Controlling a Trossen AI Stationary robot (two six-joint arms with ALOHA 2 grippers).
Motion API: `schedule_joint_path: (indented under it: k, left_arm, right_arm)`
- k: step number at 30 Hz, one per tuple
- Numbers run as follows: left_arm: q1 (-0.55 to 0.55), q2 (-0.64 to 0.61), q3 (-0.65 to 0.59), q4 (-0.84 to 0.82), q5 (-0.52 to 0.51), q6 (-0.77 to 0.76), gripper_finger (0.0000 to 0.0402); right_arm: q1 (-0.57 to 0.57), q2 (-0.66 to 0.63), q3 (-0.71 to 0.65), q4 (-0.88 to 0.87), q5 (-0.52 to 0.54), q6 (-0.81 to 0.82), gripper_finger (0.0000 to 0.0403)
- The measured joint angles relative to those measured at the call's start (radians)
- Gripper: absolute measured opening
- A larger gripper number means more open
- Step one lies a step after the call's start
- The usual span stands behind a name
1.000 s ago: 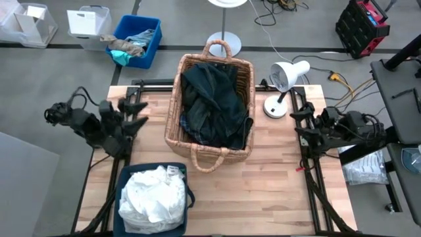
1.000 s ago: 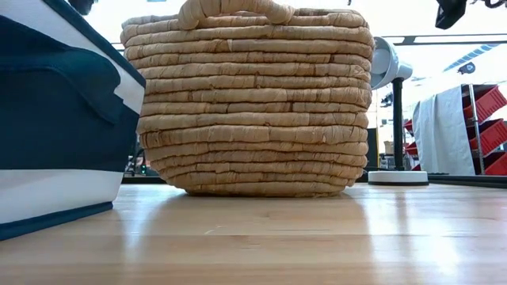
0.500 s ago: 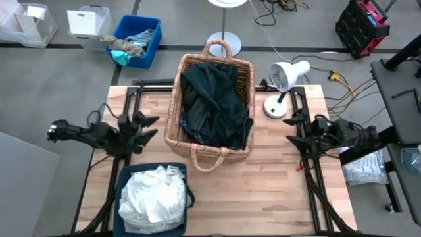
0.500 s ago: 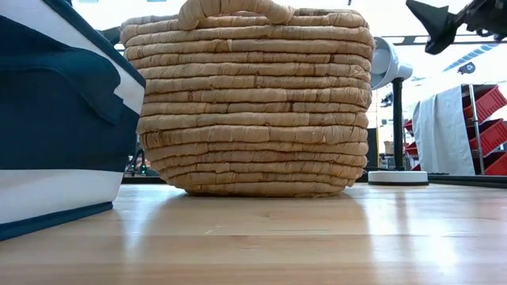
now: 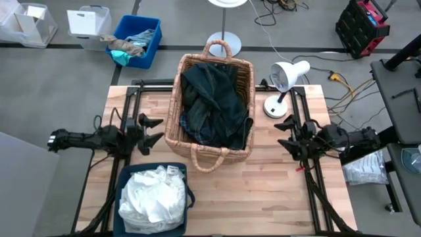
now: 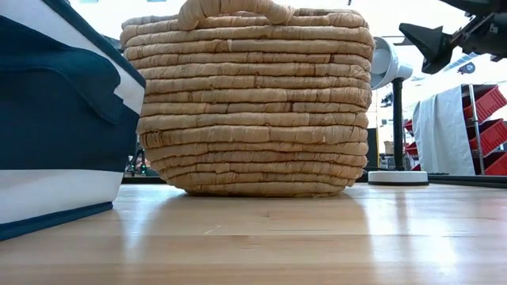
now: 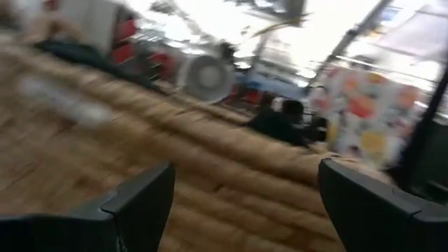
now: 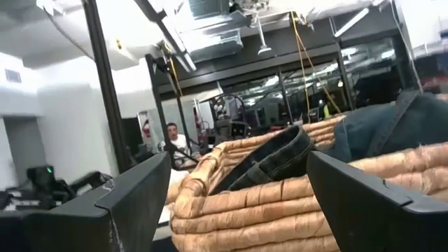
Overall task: Sort clothes
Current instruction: Return to Home Position
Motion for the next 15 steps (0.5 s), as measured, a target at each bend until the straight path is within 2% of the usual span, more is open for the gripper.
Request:
schedule_joint_path:
  k: [3,7,9,15]
  left_arm:
    - [0.002,0.002,0.0,-0.08,-0.082,-0.092,0.0322]
    - [0.001,0.004,0.0,-0.056,-0.058,-0.128,0.0322]
    - [0.0,0.004,0.005,-0.047,-0.03,-0.111,0.0322]
    - [0.0,0.013,0.011,-0.057,-0.034,-0.101,0.0322]
  right_arm:
    - [0.0,0.002,0.0,-0.003,-0.011,-0.071,0.033]
    - [0.0,0.001,0.0,0.0,-0.002,-0.141,0.0326]
    - [0.0,0.006,0.0,-0.005,-0.002,-0.144,0.0322]
    - [0.0,0.026,0.0,-0.01,-0.002,-0.147,0.031]
